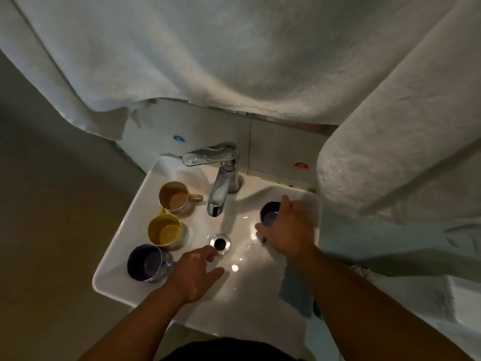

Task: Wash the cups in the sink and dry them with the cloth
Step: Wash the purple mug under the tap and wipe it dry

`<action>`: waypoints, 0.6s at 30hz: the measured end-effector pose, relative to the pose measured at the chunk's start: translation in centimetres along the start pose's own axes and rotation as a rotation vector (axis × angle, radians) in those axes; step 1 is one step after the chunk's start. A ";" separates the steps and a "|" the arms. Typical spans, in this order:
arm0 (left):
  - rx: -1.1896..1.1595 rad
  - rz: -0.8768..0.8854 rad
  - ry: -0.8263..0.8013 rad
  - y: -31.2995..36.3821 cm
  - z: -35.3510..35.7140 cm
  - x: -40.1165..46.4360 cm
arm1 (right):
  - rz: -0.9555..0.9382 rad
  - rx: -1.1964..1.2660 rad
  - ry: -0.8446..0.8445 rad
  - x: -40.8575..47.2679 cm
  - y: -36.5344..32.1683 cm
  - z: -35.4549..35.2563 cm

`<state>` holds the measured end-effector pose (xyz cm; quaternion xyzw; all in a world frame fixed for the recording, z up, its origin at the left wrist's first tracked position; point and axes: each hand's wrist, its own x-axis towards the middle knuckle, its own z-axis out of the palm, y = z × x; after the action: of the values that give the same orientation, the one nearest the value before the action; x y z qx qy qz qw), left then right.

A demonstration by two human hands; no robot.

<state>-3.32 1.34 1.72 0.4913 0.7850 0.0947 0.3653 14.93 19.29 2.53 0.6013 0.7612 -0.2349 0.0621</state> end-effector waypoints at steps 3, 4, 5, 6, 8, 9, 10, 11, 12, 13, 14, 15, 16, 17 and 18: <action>-0.042 -0.015 -0.039 0.3 -0.2 0.0 | -0.021 -0.037 -0.004 0.2 0.3 0.7; -0.073 -0.023 -0.046 0.3 -0.4 0.2 | -0.025 -0.045 0.006 0.2 0.4 0.7; -0.106 -0.032 -0.048 0.6 -0.7 0.4 | -0.022 -0.035 0.019 0.3 0.5 0.7; -0.135 -0.037 -0.044 0.7 -1.0 0.8 | -0.012 -0.011 0.029 0.3 0.7 0.8; -0.202 -0.027 -0.028 1.1 -1.7 1.5 | 0.002 0.086 0.069 0.0 1.0 0.7; -0.246 -0.016 -0.014 1.4 -2.1 1.8 | -0.004 0.179 0.089 -0.3 1.3 0.7; -0.294 -0.003 0.002 1.4 -2.4 2.1 | -0.015 0.300 0.087 -0.7 1.4 0.5; -0.348 0.002 0.005 1.6 -2.7 2.3 | -0.027 0.425 0.067 -1.2 1.7 0.4; -0.421 -0.007 0.000 1.7 -2.9 2.6 | -0.028 0.539 0.028 -1.8 1.9 0.3; -0.523 -0.028 -0.017 1.8 -3.2 2.9 | -0.017 0.660 -0.029 -2.6 2.1 0.3; -0.647 -0.056 -0.053 1.8 -3.5 3.2 | 0.001 0.797 -0.088 -3.4 2.1 0.5; -0.758 -0.074 -0.113 1.8 -3.8 3.4 | 0.023 0.939 -0.133 -4.3 2.1 0.9; -0.837 -0.079 -0.182 1.7 -4.1 3.5 | 0.046 1.052 -0.165 -5.1 1.9 1.4; -0.893 -0.072 -0.254 1.4 -4.5 3.7 | 0.059 1.133 -0.192 -5.9 1.5 1.8; -0.941 -0.069 -0.317 1.0 -4.8 3.8 | 0.064 1.177 -0.212 -6.6 1.0 2.5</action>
<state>-6.80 6.04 3.81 0.2550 0.6078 0.3508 0.6651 17.21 12.56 2.54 0.5308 0.4742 -0.6737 -0.1988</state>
